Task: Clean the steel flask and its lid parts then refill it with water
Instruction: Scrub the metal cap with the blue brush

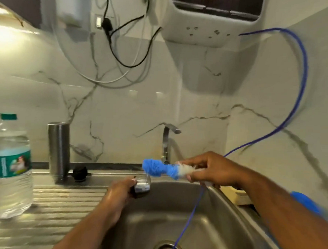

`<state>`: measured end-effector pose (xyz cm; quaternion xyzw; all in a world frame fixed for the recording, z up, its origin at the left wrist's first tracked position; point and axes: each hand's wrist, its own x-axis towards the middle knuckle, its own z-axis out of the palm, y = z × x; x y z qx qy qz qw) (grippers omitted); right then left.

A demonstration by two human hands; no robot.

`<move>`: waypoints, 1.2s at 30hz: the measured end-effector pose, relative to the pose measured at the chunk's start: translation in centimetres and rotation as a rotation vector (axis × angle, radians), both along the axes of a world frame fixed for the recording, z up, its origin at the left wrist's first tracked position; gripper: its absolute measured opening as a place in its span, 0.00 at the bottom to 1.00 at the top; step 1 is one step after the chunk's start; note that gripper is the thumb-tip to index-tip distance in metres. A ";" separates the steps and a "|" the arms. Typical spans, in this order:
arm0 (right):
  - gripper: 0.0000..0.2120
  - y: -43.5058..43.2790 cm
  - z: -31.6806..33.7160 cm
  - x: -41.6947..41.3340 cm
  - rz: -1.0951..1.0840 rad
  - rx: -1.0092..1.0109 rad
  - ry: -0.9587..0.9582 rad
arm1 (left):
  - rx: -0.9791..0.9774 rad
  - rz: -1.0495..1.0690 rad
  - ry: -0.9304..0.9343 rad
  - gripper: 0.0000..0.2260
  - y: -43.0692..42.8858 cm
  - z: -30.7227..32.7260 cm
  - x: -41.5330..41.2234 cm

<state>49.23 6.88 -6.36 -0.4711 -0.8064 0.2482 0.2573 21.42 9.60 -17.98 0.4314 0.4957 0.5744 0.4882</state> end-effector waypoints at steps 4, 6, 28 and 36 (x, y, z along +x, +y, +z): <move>0.23 3.5 -4.9 -2.0 -0.033 0.168 -0.014 | 0.040 -0.033 0.067 0.10 1.7 -0.1 -0.6; 0.24 4.1 -6.3 -2.4 -0.033 0.189 0.020 | 0.047 -0.040 0.075 0.09 2.0 -0.2 -0.3; 0.24 4.3 -8.8 -1.2 -0.021 0.140 -0.044 | 0.233 -0.127 0.386 0.13 1.8 -1.8 -1.4; 0.24 4.4 -9.4 -1.9 -0.051 0.122 0.000 | 0.097 -0.130 0.163 0.15 1.6 -1.3 -0.7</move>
